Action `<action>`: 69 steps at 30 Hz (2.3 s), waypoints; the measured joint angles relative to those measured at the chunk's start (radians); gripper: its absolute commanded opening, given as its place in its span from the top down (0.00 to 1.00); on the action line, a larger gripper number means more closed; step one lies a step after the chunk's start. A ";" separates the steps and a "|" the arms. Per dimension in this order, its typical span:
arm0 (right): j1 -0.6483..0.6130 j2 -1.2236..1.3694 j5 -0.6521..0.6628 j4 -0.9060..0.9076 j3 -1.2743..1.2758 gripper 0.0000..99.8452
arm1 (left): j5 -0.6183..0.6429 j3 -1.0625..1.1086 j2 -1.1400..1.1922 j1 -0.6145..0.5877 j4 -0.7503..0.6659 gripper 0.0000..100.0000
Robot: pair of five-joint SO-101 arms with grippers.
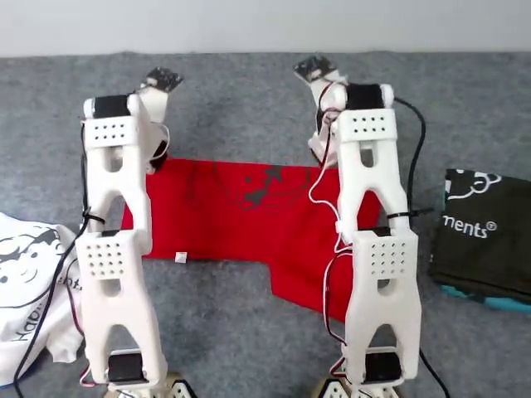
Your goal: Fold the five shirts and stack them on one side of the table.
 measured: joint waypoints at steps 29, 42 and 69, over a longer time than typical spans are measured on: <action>0.724 -0.993 0.127 0.002 0.971 0.98 | -0.058 0.585 -0.367 0.890 0.003 0.78; 0.907 -1.005 0.172 0.002 0.985 0.98 | -0.055 0.835 -0.370 1.010 -0.152 0.77; 0.936 -1.152 0.172 0.002 0.985 0.98 | 0.006 0.724 -0.252 1.011 -0.203 0.99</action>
